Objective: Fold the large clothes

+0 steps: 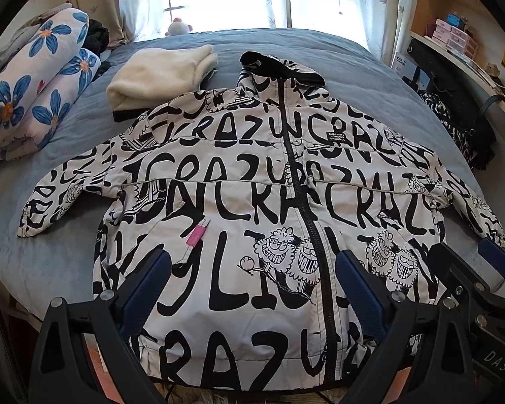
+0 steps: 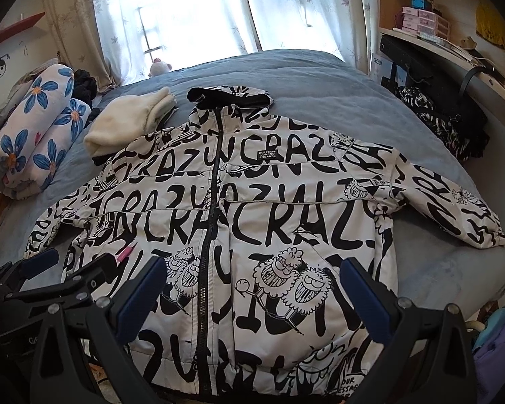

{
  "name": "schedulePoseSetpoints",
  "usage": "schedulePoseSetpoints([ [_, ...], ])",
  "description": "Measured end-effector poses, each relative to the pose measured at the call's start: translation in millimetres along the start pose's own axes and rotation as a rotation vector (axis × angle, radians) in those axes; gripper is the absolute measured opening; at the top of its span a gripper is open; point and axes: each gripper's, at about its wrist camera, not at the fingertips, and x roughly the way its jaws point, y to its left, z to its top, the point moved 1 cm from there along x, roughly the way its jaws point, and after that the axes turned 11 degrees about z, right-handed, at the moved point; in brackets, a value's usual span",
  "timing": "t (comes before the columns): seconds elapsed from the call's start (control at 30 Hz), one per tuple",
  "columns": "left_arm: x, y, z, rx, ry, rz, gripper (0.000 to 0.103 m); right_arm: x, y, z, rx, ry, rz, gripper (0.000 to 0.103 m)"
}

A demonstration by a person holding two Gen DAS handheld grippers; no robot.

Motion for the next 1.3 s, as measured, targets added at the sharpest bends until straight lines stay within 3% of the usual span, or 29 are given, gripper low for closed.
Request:
schedulePoseSetpoints([
  [0.63, -16.1, -2.5, 5.2, -0.011, -0.091, 0.046, 0.097, -4.6, -3.1, 3.8, 0.007, -0.031, 0.020, 0.103],
  [1.3, -14.5, -1.3, 3.9, -0.036, -0.054, 0.014, 0.097, -10.6, -2.0, 6.7, -0.003, -0.052, 0.031, 0.103],
])
